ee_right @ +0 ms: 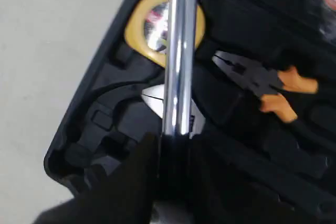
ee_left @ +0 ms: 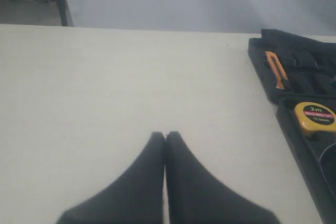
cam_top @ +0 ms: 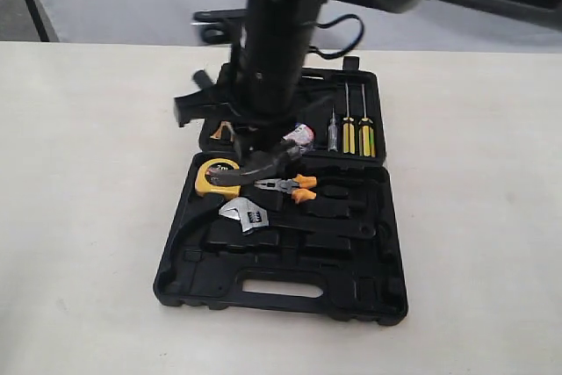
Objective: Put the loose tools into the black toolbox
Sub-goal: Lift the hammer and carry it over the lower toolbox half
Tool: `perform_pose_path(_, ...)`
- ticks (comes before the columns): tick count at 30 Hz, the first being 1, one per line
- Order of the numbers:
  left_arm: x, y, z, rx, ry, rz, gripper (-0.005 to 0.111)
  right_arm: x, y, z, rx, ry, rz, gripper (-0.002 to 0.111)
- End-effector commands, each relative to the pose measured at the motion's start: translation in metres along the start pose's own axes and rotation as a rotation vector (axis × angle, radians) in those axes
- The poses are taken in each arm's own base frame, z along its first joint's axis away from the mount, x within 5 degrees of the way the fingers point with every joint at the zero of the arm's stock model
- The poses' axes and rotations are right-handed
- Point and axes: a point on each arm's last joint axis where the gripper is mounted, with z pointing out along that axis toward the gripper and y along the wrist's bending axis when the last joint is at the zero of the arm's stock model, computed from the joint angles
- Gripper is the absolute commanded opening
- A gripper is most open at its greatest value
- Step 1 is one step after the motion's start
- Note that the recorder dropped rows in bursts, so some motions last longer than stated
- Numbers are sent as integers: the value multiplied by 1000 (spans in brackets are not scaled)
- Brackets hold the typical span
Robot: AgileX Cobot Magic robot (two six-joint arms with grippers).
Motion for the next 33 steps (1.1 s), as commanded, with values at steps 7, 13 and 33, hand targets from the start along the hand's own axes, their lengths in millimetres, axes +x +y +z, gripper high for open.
perform_pose_path(7, 2, 0, -1, 14, -7, -22, 1, 76, -15, 32, -126, -225, 518, -1)
perform_pose_path(13, 2, 0, -1, 14, -7, -22, 1, 89, 5, 46, -213, -289, 544, 0)
perform_pose_path(33, 2, 0, -1, 14, -7, -22, 1, 51, 4, -31, -65, -181, -43, 57)
